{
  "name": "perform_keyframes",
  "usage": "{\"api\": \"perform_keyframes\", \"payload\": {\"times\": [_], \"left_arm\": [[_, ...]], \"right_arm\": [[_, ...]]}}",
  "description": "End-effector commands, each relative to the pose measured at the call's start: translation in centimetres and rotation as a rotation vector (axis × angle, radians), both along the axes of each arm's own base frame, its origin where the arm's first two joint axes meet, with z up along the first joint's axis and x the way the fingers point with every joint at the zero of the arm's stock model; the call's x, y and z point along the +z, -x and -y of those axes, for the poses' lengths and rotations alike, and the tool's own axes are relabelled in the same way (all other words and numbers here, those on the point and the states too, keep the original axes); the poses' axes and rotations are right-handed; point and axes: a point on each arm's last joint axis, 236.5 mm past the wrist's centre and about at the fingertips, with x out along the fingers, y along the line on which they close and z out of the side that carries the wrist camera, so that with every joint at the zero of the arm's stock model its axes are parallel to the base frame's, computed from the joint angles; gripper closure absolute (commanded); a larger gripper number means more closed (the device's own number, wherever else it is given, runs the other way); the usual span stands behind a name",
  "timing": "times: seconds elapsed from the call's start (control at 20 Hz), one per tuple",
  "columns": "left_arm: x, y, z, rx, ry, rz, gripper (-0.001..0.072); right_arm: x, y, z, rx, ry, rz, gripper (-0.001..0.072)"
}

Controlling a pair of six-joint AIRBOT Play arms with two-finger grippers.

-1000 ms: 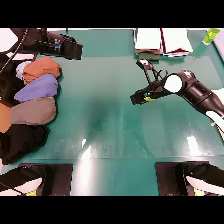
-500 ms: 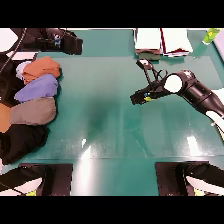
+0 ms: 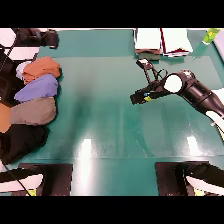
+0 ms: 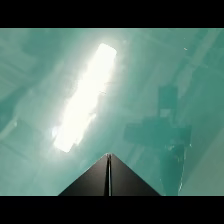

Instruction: Fold the shirts.

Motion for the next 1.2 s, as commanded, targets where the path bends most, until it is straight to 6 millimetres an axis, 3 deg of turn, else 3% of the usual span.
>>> {"api": "perform_keyframes", "payload": {"times": [0.0,0.15,0.3,0.4,0.55,0.75,0.8,0.85,0.9,1.0,1.05,1.15], "left_arm": [[-7.7,-2.8,-8.7,0.174,-0.026,-0.141,0.0088],[-15.1,-4.1,-12.9,0.244,-0.023,-0.261,0.0088],[-20.1,-5.7,-15.2,0.271,-0.02,-0.284,0.0088],[-21.8,-7.0,-15.6,0.266,-0.024,-0.259,0.0088],[-22.7,-8.6,-15.6,0.255,-0.025,-0.207,0.0088],[-23.6,-9.1,-15.6,0.251,-0.025,-0.198,0.009],[-23.6,-9.1,-15.6,0.252,-0.024,-0.199,0.0193],[-23.5,-9.0,-15.6,0.253,-0.024,-0.209,0.05],[-23.2,-8.8,-15.7,0.257,-0.023,-0.222,0.0669],[-21.4,-8.3,-15.8,0.264,-0.025,-0.235,0.068],[-19.2,-8.3,-15.8,0.266,-0.027,-0.213,0.068],[-11.1,-8.6,-15.3,0.241,-0.052,-0.074,0.0681]], "right_arm": [[0.0,0.0,-0.1,0.0,-0.002,-0.001,0.0694],[0.0,0.0,-0.1,0.0,-0.005,-0.003,0.0694],[-0.1,0.2,-0.1,0.002,-0.002,-0.01,0.0694],[-0.1,0.2,-0.1,0.001,-0.003,-0.01,0.0694],[-0.1,0.2,-0.1,0.001,-0.003,-0.01,0.0694],[-0.1,0.2,-0.1,0.001,-0.002,-0.009,0.0694],[-0.1,0.2,-0.1,0.001,-0.002,-0.009,0.0694],[0.0,0.2,-0.1,0.001,-0.003,-0.008,0.0694],[0.0,0.2,-0.1,0.001,-0.003,-0.008,0.0694],[0.9,0.2,0.0,0.001,-0.014,0.015,0.0694],[2.0,0.0,-0.1,-0.002,-0.029,0.046,0.0694],[5.3,-0.5,0.1,-0.014,-0.074,0.149,0.0694]]}}
